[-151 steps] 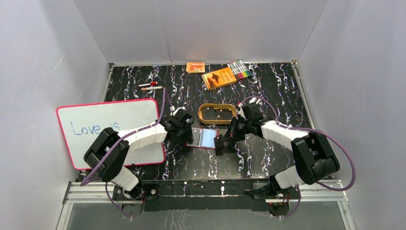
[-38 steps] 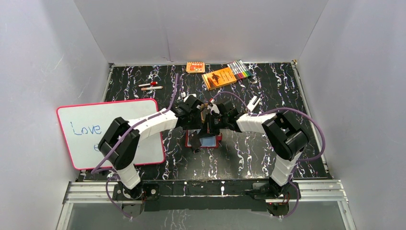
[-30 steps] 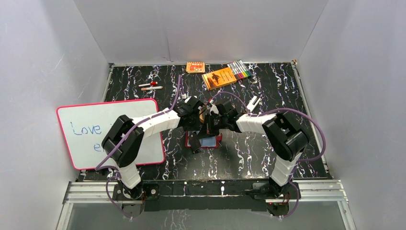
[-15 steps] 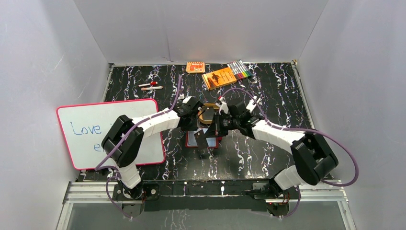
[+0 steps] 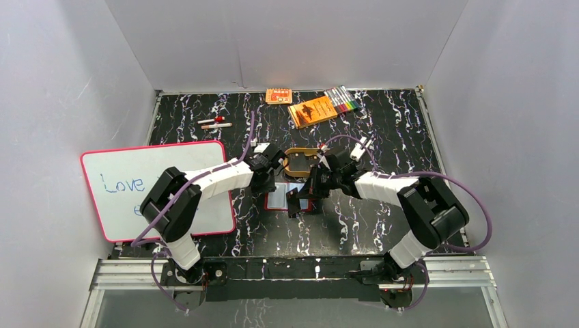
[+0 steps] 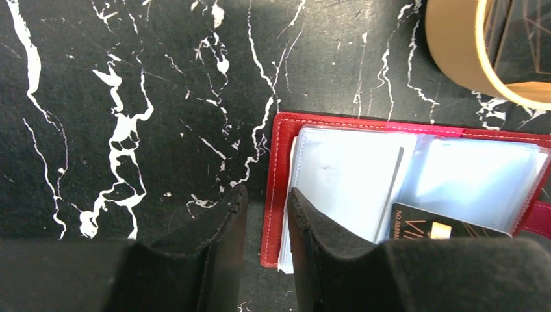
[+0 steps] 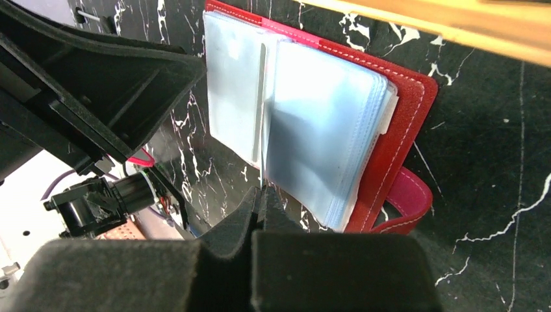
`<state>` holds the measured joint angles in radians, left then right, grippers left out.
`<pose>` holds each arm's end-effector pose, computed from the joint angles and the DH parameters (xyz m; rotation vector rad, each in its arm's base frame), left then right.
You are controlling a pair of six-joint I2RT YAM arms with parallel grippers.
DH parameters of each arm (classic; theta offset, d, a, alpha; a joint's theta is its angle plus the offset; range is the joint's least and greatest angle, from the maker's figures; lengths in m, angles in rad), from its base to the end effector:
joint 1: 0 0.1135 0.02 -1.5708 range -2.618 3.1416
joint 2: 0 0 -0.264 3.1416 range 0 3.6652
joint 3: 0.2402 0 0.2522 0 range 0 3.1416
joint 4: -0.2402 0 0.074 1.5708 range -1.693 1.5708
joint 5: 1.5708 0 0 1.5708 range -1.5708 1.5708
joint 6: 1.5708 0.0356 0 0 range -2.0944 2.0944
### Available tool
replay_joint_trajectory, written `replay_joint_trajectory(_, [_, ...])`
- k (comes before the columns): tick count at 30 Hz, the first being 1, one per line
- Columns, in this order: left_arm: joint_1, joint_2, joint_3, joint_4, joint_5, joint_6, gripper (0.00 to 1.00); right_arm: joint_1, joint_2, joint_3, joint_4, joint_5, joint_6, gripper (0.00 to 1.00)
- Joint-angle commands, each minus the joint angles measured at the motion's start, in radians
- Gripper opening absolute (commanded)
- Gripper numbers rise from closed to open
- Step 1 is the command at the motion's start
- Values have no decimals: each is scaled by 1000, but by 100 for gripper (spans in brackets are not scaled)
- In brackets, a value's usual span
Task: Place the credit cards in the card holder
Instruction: Turn over the card slot in the card holder, then insert the credit card into the card holder.
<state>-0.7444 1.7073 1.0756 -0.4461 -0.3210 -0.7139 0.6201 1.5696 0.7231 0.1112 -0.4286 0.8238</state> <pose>0.2577 -0.2221 0.1839 -0.0653 2.5643 -0.1202 0.2403 0.1898 0.1624 0.0142 2.5506 1.1594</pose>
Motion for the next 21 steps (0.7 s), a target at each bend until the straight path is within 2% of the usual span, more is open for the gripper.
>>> replay_joint_trajectory(1, [-1, -45, -16, -43, -48, -16, 28, 2, 16, 33, 71, 16, 18, 0])
replay_joint_trajectory(21, [0, -35, -64, -43, -32, -33, 25, 1, 88, 41, 177, -16, 53, 0])
